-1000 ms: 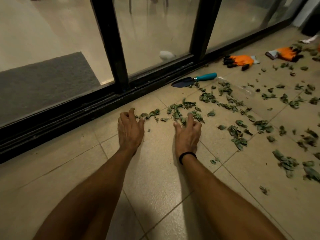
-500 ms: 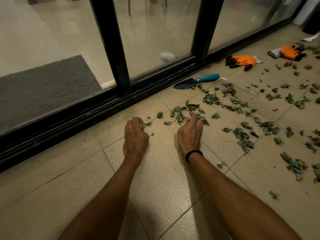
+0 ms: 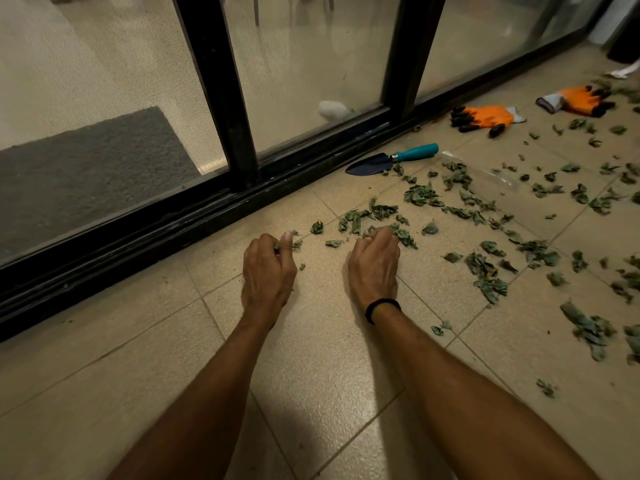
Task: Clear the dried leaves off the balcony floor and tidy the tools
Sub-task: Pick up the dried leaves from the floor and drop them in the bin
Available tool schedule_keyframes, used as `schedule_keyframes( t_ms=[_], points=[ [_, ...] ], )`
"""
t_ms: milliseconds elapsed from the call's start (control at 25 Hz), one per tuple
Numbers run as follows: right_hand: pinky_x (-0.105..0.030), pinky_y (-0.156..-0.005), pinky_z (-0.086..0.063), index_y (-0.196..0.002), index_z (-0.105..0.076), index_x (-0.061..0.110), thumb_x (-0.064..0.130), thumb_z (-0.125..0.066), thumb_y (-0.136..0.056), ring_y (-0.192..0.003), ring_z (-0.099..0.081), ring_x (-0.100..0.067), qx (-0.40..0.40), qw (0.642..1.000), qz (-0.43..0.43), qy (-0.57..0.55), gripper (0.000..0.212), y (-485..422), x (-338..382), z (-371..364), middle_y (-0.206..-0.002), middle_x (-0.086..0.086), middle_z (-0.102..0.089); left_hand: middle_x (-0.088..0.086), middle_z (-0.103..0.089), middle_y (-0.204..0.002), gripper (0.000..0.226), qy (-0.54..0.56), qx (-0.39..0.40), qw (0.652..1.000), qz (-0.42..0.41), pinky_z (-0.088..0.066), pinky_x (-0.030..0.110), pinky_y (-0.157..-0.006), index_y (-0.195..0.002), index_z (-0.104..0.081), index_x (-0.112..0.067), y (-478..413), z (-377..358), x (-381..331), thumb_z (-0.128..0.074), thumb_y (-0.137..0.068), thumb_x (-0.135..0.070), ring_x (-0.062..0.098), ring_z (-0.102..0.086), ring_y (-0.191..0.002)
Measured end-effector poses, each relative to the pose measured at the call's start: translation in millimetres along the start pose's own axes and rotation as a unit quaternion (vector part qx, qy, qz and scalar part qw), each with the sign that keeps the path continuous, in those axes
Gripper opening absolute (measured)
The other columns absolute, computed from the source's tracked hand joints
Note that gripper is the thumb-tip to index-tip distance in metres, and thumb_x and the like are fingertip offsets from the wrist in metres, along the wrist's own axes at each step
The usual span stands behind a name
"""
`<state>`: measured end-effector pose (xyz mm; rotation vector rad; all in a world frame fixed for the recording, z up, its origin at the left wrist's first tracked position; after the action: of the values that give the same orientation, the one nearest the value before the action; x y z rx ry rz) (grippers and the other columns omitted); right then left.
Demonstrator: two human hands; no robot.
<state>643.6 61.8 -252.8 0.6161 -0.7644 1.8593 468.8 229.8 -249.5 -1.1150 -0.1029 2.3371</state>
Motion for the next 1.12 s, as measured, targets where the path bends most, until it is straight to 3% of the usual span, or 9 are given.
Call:
schedule_keyframes(
  t_ms=[160,200,320,440,640,720,800,920,1120],
  points=[
    [-0.035,-0.073,-0.051,-0.112,-0.049,0.011,0.008,-0.041,-0.099,-0.086,-0.045,-0.019,0.009,0.991,0.11,0.075,0.016,9,22,-4,-0.103,-0.007,-0.046,0.003,-0.047,-0.105,0.035,-0.081,0.032,0.996,-0.007,-0.042,0.036,-0.079,-0.121,-0.053,-0.02,3,-15,2,-0.024,-0.109,-0.035,0.017,-0.041,-0.097],
    [-0.033,-0.072,-0.052,-0.115,-0.051,0.012,0.014,-0.041,-0.103,-0.087,-0.044,-0.017,0.033,0.984,0.147,0.099,0.016,13,28,-12,-0.104,-0.006,-0.045,0.004,-0.047,-0.107,0.034,-0.105,0.043,0.993,-0.018,-0.043,0.037,-0.08,-0.122,-0.053,-0.019,2,-19,0,-0.026,-0.109,-0.034,0.017,-0.04,-0.097],
    [-0.028,-0.072,-0.051,-0.121,-0.053,0.022,0.043,-0.039,-0.104,-0.094,-0.044,-0.014,0.13,0.974,0.157,0.097,0.031,16,28,-34,-0.108,-0.003,-0.043,0.005,-0.051,-0.103,0.027,-0.146,0.052,0.987,-0.05,-0.043,0.039,-0.078,-0.113,-0.054,-0.016,0,-23,-6,-0.038,-0.106,-0.037,0.018,-0.04,-0.09],
    [-0.031,-0.076,-0.051,-0.106,-0.053,0.021,0.038,-0.045,-0.103,-0.098,-0.045,-0.015,0.148,0.97,0.169,0.098,0.019,13,33,-44,-0.109,-0.002,-0.046,0.001,-0.049,-0.094,0.016,-0.114,0.046,0.992,-0.031,-0.04,0.037,-0.071,-0.096,-0.046,-0.02,-1,-20,-4,-0.037,-0.106,-0.028,0.017,-0.038,-0.086],
    [-0.032,-0.075,-0.044,-0.102,-0.043,0.019,0.02,-0.034,-0.104,-0.089,-0.045,-0.016,0.108,0.987,0.094,-0.08,0.009,0,41,-40,-0.101,0.001,-0.046,0.002,-0.049,-0.084,0.021,-0.028,0.014,0.999,0.01,-0.038,0.036,-0.063,-0.095,-0.043,-0.019,-2,-9,2,-0.027,-0.106,-0.027,0.019,-0.046,-0.078],
    [-0.03,-0.085,-0.045,-0.119,-0.044,0.021,0.006,-0.034,-0.099,-0.103,-0.045,-0.015,0.143,0.982,0.101,-0.073,0.027,-1,54,-54,-0.113,0.0,-0.048,0.003,-0.05,-0.084,0.014,-0.011,-0.003,1.0,0.024,-0.037,0.034,-0.062,-0.098,-0.043,-0.017,-2,-4,3,-0.031,-0.104,-0.018,0.02,-0.047,-0.075],
    [-0.032,-0.091,-0.044,-0.13,-0.046,0.019,0.009,-0.035,-0.101,-0.111,-0.041,-0.018,0.189,0.974,0.127,-0.011,0.033,-1,66,-75,-0.119,-0.005,-0.047,0.003,-0.049,-0.085,0.012,-0.001,-0.009,1.0,0.028,-0.038,0.033,-0.06,-0.101,-0.042,-0.015,-1,-1,3,-0.035,-0.1,-0.006,0.018,-0.047,-0.074],
    [-0.037,-0.084,-0.046,-0.112,-0.052,0.014,0.026,-0.04,-0.104,-0.103,-0.041,-0.021,0.188,0.965,0.159,0.091,0.019,-4,73,-90,-0.11,-0.008,-0.048,0.0,-0.049,-0.091,0.03,0.0,-0.012,1.0,0.014,-0.043,0.032,-0.063,-0.106,-0.046,-0.016,-2,1,2,-0.039,-0.089,0.009,0.016,-0.049,-0.077],
    [-0.033,-0.067,-0.038,-0.089,-0.045,0.011,0.025,-0.039,-0.098,-0.078,-0.042,-0.018,0.106,0.986,-0.005,-0.132,0.018,2,44,-52,-0.086,-0.002,-0.045,0.001,-0.047,-0.08,0.014,-0.036,0.061,0.997,-0.028,-0.037,0.034,-0.062,-0.084,-0.048,-0.017,-1,-11,-6,-0.036,-0.088,-0.024,0.018,-0.045,-0.074]
  ],
)
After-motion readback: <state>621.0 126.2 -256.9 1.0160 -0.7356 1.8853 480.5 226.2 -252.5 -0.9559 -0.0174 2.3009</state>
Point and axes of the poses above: each hand's wrist, its own y-axis away from the middle knuckle, its own z-axis out of the back of the hand, x = y × z, the point moved 10 cm from there along -y, towards the middle knuckle
